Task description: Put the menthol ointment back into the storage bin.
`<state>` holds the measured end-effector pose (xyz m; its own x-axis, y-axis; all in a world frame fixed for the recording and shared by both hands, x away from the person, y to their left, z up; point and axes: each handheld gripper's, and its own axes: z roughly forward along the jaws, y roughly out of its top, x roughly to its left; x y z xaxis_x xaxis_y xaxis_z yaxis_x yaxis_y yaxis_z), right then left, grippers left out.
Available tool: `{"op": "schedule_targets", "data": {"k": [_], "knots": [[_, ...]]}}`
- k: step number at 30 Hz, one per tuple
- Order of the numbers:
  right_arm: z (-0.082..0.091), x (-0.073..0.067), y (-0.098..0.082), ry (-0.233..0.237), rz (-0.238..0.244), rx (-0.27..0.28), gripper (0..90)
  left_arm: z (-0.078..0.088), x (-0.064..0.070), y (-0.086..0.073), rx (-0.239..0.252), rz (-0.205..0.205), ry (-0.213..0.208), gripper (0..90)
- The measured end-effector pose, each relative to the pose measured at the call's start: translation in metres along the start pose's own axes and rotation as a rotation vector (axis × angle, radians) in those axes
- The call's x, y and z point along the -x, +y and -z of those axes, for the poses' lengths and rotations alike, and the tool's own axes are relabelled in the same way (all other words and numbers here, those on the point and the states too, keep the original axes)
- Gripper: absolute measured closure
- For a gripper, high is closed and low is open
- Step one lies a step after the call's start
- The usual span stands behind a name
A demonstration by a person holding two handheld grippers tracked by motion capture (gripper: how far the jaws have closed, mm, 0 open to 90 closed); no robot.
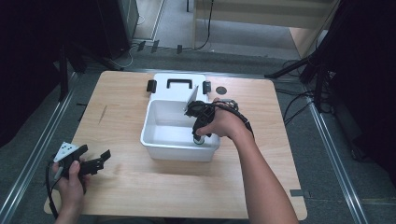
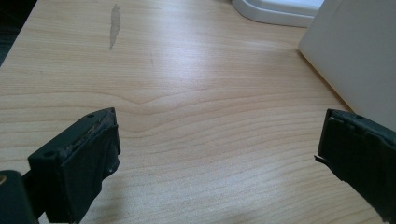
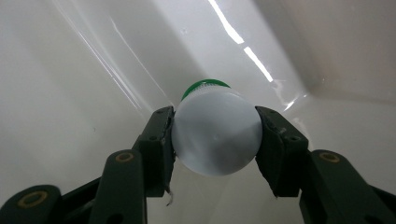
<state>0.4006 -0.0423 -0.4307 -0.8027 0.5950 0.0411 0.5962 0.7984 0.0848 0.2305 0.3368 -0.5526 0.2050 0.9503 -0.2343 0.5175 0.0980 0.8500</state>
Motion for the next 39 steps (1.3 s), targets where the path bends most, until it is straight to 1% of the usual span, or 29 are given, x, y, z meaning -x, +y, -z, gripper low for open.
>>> {"op": "schedule_targets", "data": {"k": [1,2,6,7,8,9,11,12,14,16,17,19,25,30,34,39], "knots": [[-0.002,0.000,0.000,0.002,0.001,-0.002,51.5,0.000,0.000,0.000,0.001,0.000,-0.001,0.0],[-0.003,0.000,0.000,0.003,0.014,-0.003,51.5,0.000,0.000,0.000,0.000,0.000,0.000,0.0],[-0.010,-0.003,-0.001,0.005,0.025,-0.017,51.5,0.000,0.000,0.000,0.000,0.000,-0.001,0.0],[-0.010,-0.003,-0.001,0.004,0.037,-0.016,51.5,0.000,0.000,0.000,0.000,0.000,-0.001,0.0],[-0.011,-0.004,-0.001,0.006,0.038,-0.016,51.5,0.000,0.000,0.000,0.000,0.000,-0.001,0.0],[-0.012,-0.005,-0.001,0.009,0.050,-0.014,51.5,0.000,0.000,0.000,-0.001,0.000,0.000,0.0],[-0.014,-0.007,-0.001,0.000,0.091,-0.010,51.4,0.000,0.000,0.000,0.001,0.001,0.000,0.0],[-0.015,-0.008,-0.001,0.002,0.097,-0.012,51.4,0.000,0.000,0.000,0.000,0.001,0.000,0.0],[-0.019,-0.009,-0.001,0.008,0.099,-0.009,51.4,0.000,0.000,0.000,-0.001,0.001,0.002,0.0],[-0.022,-0.009,-0.001,0.005,0.102,-0.018,51.4,0.000,0.000,0.000,0.000,0.000,0.002,0.0],[-0.024,-0.009,-0.001,-0.004,0.108,-0.029,51.4,0.000,0.000,0.000,0.000,0.001,0.000,0.0],[-0.027,-0.009,-0.001,-0.015,0.113,-0.029,51.3,0.000,0.000,0.000,-0.001,0.002,0.001,0.0],[-0.034,-0.010,-0.002,-0.019,0.116,-0.057,50.9,-0.001,0.000,0.000,-0.002,0.003,0.001,0.0],[-0.035,-0.010,-0.001,-0.023,0.114,-0.064,50.5,-0.001,0.000,0.000,-0.002,0.003,0.003,0.0],[-0.035,-0.010,-0.002,-0.018,0.114,-0.057,48.6,-0.001,0.000,0.000,-0.003,0.003,0.002,0.0],[-0.034,-0.011,-0.002,-0.022,0.120,-0.050,46.8,-0.001,0.000,0.000,-0.001,0.003,0.000,0.0]]}}
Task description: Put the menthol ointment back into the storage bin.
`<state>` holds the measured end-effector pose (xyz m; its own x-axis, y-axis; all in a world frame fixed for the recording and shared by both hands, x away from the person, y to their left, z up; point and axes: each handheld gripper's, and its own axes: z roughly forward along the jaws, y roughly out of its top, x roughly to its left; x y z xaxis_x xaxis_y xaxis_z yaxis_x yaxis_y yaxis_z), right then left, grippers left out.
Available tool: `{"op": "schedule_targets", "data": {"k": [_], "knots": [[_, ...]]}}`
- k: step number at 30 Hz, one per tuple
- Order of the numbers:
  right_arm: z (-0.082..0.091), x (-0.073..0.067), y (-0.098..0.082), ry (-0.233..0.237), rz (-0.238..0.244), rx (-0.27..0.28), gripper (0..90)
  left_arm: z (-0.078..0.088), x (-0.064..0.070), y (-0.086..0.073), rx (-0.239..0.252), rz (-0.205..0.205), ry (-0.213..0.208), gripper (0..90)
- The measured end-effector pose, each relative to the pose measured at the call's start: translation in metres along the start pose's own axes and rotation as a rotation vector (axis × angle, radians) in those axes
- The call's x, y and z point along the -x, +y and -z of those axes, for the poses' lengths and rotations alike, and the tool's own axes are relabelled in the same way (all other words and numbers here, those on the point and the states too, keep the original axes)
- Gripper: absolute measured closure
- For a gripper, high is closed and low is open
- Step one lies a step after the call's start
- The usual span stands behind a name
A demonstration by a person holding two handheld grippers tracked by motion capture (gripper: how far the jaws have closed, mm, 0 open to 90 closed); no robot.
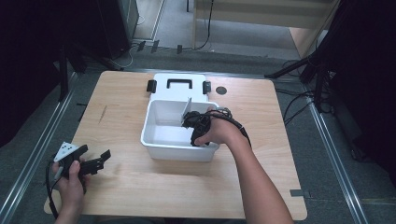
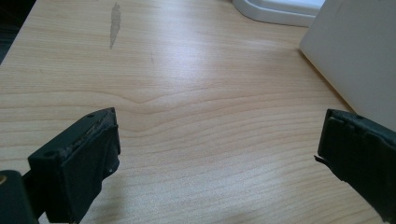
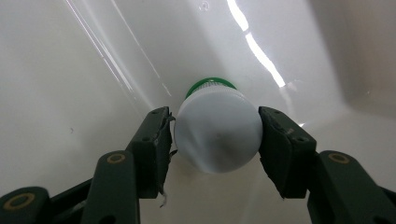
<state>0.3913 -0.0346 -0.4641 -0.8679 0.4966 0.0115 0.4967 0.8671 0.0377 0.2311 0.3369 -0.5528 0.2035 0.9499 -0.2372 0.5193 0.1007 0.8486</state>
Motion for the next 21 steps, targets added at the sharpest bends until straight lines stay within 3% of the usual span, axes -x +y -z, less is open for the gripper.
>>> {"op": "schedule_targets", "data": {"k": [9,21], "knots": [[0.014,0.000,-0.003,0.005,-0.013,0.039,42.9,0.000,0.000,0.000,0.001,0.000,-0.002,0.0],[0.069,0.007,-0.018,-0.036,-0.060,0.103,37.8,0.000,0.000,0.000,0.003,-0.003,-0.002,0.0]]}}
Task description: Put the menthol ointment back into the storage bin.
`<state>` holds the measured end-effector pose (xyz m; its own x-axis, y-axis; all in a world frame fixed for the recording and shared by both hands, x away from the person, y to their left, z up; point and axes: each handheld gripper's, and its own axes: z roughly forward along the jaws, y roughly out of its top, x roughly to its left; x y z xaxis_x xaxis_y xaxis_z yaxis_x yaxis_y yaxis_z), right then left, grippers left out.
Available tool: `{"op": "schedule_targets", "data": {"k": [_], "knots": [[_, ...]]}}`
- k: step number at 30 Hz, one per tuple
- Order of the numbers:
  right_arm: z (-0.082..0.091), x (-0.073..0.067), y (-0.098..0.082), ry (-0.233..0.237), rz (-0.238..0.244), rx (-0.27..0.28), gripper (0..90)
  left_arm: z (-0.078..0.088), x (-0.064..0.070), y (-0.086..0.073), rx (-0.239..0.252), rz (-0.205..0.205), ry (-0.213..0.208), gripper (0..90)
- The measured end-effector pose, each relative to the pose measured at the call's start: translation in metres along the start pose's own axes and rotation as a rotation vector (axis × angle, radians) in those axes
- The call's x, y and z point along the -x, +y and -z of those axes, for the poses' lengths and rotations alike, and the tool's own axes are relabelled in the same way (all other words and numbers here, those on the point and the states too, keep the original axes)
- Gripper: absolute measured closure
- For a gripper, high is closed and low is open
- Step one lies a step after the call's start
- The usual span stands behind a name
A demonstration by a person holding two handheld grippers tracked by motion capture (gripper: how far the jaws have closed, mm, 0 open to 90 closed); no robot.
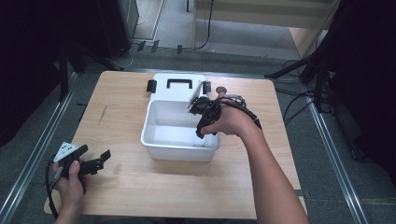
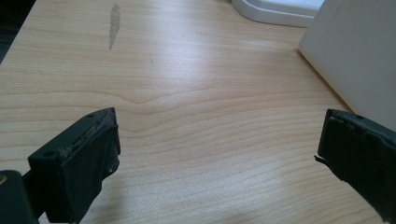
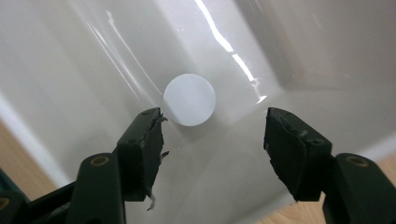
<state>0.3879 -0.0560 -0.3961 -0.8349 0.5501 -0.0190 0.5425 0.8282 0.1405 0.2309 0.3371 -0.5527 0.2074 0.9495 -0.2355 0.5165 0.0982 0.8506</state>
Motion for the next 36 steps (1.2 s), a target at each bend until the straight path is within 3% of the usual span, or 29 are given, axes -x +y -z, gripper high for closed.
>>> {"op": "schedule_targets", "data": {"k": [7,17,24,31,36], "knots": [[0.037,0.004,-0.019,0.006,-0.032,0.080,36.0,0.000,0.001,0.000,0.003,0.001,0.000,0.0],[0.057,0.023,-0.061,-0.015,-0.077,0.112,33.6,0.000,0.001,0.000,0.003,0.002,-0.001,0.0],[0.055,0.036,-0.090,-0.009,-0.124,0.131,33.2,0.000,0.001,0.000,0.007,-0.001,0.003,0.0],[0.041,0.048,-0.117,0.003,-0.172,0.123,33.0,0.001,0.002,-0.001,0.008,-0.008,0.002,0.0],[0.027,0.054,-0.135,0.009,-0.203,0.111,32.9,0.001,0.000,-0.001,0.014,0.010,-0.003,0.0]]}}
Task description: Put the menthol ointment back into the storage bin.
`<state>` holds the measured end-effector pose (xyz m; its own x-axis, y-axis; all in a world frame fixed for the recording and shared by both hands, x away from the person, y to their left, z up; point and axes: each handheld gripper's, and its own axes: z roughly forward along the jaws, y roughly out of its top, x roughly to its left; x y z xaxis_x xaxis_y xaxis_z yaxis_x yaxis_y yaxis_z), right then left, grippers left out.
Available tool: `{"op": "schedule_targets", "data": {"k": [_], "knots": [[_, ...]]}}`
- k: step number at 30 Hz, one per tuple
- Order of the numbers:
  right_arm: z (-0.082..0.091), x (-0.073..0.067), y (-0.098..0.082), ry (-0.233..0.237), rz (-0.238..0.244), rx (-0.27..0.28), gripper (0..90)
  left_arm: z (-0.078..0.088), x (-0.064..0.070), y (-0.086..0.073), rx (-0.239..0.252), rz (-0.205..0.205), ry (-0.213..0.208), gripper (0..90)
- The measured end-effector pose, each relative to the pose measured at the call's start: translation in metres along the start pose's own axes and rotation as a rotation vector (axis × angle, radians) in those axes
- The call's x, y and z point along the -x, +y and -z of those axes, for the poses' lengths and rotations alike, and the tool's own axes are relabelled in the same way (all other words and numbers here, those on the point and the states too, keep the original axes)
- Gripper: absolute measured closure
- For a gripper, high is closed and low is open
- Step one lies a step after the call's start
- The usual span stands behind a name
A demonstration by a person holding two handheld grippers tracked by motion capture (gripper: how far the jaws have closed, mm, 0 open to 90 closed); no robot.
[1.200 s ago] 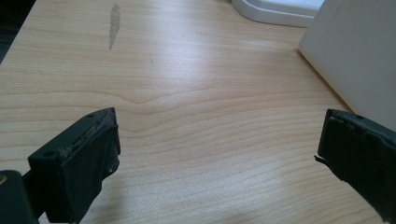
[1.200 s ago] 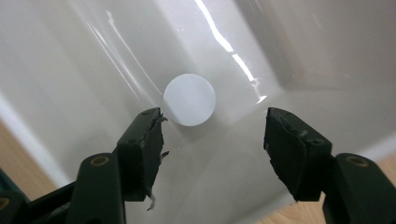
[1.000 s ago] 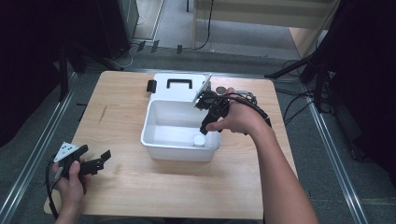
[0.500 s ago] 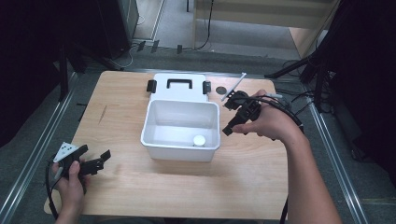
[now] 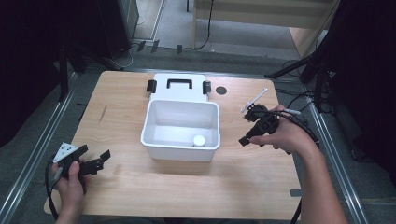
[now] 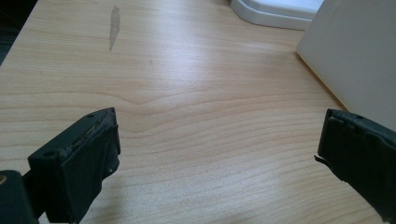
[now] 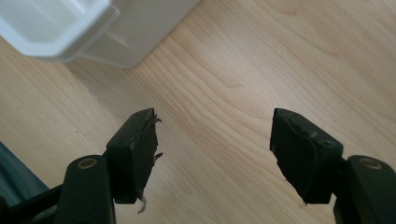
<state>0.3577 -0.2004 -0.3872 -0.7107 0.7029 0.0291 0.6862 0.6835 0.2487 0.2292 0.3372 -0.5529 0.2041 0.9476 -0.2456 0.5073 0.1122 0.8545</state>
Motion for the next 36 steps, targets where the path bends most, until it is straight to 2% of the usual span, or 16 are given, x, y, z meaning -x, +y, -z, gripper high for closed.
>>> {"op": "schedule_targets", "data": {"k": [6,12,16,19,22,26,28,32,36], "knots": [[-0.018,0.010,-0.021,0.013,-0.046,0.010,33.0,0.000,0.000,0.000,0.002,-0.003,0.000,0.0],[-0.036,0.021,-0.043,0.008,-0.102,0.071,31.0,0.000,0.000,0.000,0.002,-0.007,0.000,0.0],[-0.049,0.029,-0.062,0.012,-0.154,0.132,30.4,0.001,0.000,0.000,0.002,-0.010,0.001,0.0],[-0.057,0.035,-0.076,0.017,-0.190,0.193,30.1,0.001,0.001,0.000,0.001,-0.010,0.000,0.0],[-0.063,0.040,-0.092,0.009,-0.226,0.278,30.2,0.001,0.001,0.000,0.001,-0.011,0.001,0.0],[-0.072,0.044,-0.112,-0.028,-0.234,0.388,27.7,0.001,0.001,0.000,0.003,-0.011,0.000,0.0],[-0.076,0.044,-0.122,-0.059,-0.215,0.448,27.3,0.001,0.001,0.000,0.003,-0.012,0.001,0.0],[-0.083,0.042,-0.141,-0.091,-0.195,0.556,26.6,0.001,0.001,0.000,0.002,-0.012,0.002,0.0],[-0.091,0.039,-0.159,-0.117,-0.217,0.648,26.1,0.001,0.001,0.000,0.002,-0.013,0.003,0.0]]}}
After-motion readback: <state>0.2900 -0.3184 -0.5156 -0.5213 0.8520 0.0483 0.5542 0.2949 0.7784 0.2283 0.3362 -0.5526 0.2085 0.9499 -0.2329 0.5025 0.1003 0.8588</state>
